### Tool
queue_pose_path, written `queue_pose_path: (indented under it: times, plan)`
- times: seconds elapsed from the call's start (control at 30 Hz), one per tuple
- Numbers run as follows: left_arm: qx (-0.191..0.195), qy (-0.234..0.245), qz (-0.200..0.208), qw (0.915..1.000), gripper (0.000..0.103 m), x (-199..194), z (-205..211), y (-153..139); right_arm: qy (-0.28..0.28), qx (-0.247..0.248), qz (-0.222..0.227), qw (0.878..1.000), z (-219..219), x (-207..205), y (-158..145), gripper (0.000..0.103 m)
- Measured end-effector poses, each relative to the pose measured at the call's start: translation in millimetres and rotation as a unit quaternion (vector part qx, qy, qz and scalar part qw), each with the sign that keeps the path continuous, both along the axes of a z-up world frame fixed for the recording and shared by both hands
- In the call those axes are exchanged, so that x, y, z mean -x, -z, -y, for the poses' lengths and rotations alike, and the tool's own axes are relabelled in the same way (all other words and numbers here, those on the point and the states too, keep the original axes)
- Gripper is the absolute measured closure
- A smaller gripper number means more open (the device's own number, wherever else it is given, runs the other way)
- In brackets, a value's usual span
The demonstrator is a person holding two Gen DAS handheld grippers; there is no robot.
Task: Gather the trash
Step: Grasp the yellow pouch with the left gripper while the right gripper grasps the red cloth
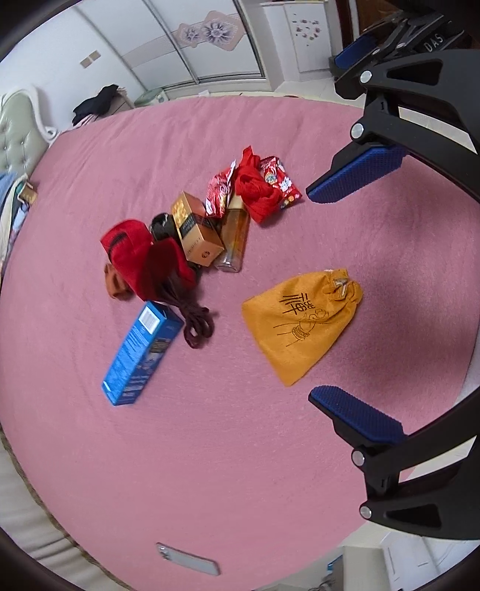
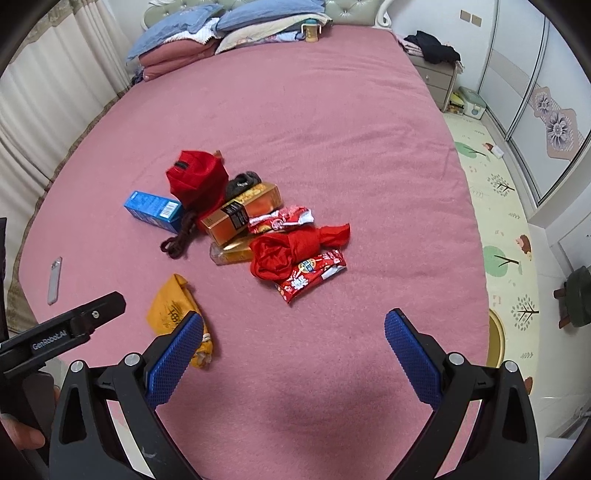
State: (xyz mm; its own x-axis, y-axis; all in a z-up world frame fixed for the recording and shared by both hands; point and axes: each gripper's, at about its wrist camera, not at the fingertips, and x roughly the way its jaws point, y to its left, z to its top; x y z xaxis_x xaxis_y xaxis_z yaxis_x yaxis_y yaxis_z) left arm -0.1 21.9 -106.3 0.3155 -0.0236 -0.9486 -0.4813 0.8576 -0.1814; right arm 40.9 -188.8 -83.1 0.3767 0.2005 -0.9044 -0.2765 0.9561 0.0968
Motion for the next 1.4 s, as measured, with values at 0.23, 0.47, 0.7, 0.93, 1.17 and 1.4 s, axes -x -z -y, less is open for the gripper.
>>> queue_pose_path:
  times: [0.23, 0.47, 0.7, 0.93, 1.17, 1.4]
  plan:
    - [0.010, -0.011, -0.028, 0.9995, 0.004, -2, -4, 43, -0.002, 0.010, -0.003, 1.000, -5, -15, 28, 0.009]
    - [0.022, -0.027, -0.049, 0.9982, 0.004, -7, -10, 79, 0.005, 0.013, -0.005, 1.000, -9, -30, 50, 0.009]
    - [0.023, -0.030, -0.072, 0.9967, 0.004, -15, -11, 120, 0.004, 0.015, -0.010, 1.000, -16, -37, 69, 0.009]
    - [0.043, -0.035, -0.074, 0.9957, 0.003, -21, -11, 150, 0.005, 0.014, -0.016, 1.000, -22, -40, 84, 0.009]
    - [0.047, -0.035, -0.069, 0.9959, 0.022, -36, -7, 157, 0.004, 0.017, -0.016, 1.000, -27, -45, 93, 0.009]
    - [0.050, -0.030, -0.047, 0.9972, 0.056, -40, -13, 144, 0.016, 0.010, -0.013, 1.000, -37, -60, 96, 0.009]
